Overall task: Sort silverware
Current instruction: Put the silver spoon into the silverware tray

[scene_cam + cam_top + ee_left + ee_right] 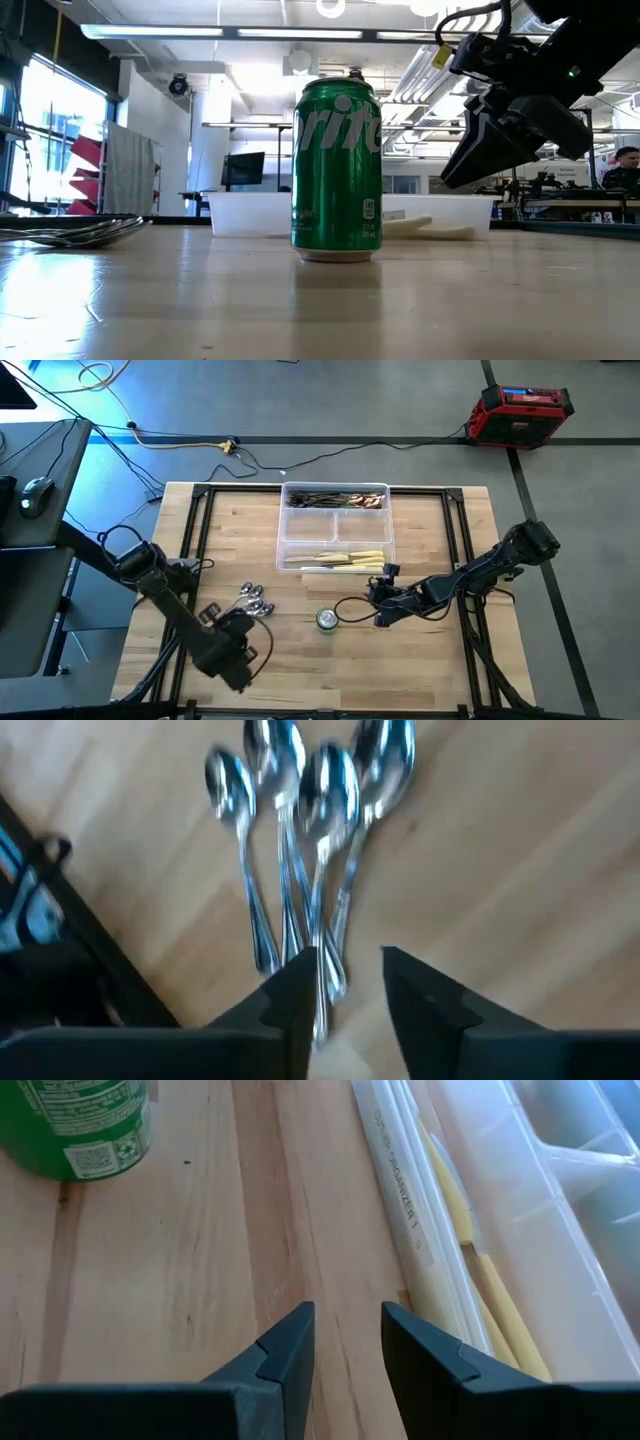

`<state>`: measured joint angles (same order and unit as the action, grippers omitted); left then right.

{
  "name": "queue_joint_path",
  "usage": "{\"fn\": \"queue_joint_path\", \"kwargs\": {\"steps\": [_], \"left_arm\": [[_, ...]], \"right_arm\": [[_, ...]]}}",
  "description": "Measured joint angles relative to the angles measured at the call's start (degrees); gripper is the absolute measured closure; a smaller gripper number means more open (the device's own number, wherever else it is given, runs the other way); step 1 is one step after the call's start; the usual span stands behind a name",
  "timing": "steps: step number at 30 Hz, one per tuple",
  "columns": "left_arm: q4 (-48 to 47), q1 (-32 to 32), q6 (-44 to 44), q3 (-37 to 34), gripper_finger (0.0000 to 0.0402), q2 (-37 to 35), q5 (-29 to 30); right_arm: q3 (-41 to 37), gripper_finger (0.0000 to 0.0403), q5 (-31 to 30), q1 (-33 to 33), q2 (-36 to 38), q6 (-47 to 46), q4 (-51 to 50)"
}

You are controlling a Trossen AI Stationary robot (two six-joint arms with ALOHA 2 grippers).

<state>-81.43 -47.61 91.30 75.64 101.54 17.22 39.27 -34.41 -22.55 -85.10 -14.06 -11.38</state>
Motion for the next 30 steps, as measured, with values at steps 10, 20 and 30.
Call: {"fn": "queue_joint_path", "kwargs": {"steps": [10, 20, 30], "left_arm": [[11.69, -2.69, 9.03, -16.02, 0.0221, -11.99, -2.57], [24.16, 1.60, 11.60, -35.06, 0.0237, -24.70, 2.81], [31.55, 7.73, 5.80, -43.60, 0.0268, -25.73, 2.68]], "right_arm": [[0.00, 0.0300, 0.00, 0.02, 0.00, 0.72, 0.07], [0.01, 0.0300, -0.02, 0.00, 0.00, 1.21, 0.09], [0.00, 0.0300, -0.02, 0.00, 0.00, 1.16, 0.09]]}}
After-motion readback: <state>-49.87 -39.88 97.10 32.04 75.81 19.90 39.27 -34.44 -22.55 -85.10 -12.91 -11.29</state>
